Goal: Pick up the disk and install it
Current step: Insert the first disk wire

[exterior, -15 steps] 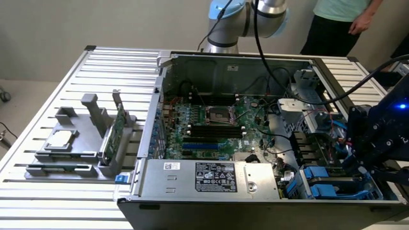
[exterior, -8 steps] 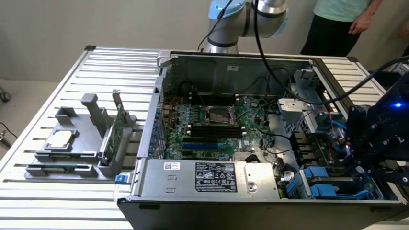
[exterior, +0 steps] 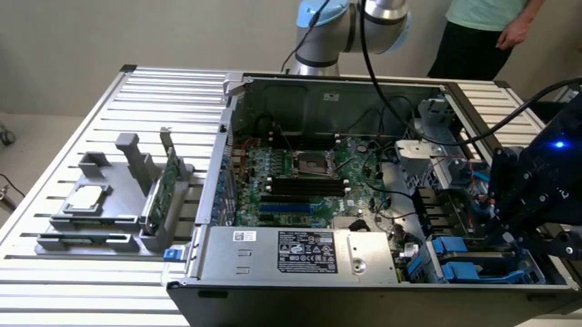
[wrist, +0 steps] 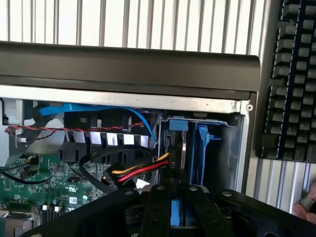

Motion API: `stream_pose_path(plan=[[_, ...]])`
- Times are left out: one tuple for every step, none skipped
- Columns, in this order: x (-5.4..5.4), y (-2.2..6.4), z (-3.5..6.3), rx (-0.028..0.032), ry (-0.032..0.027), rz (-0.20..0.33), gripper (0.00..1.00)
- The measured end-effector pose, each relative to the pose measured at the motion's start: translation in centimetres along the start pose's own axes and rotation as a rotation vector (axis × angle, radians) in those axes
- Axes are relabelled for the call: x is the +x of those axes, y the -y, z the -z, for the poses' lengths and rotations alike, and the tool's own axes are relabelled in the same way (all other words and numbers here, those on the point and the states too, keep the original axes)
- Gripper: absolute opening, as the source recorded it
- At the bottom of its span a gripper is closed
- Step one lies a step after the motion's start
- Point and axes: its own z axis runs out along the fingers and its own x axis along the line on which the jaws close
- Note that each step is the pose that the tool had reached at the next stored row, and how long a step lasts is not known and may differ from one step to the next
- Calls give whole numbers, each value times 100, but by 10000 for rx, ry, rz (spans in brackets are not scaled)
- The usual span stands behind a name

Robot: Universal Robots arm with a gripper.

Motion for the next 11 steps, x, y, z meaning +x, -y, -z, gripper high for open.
stream_pose_path(plan=[[18, -1, -1, 1, 15, -4, 16], [38, -2, -1, 1, 33, -6, 16], [58, -3, -2, 2, 53, -7, 16], [73, -4, -2, 4, 84, -11, 16], [80, -5, -3, 5, 116, -22, 16], [84, -6, -3, 7, 157, -40, 16], [85, -9, -3, 9, 201, -67, 16], [85, -13, -4, 10, 242, -108, 16], [85, -16, -4, 11, 288, -153, 16], [85, -18, -3, 13, 339, -195, 16], [85, -19, -4, 16, 383, -235, 16]])
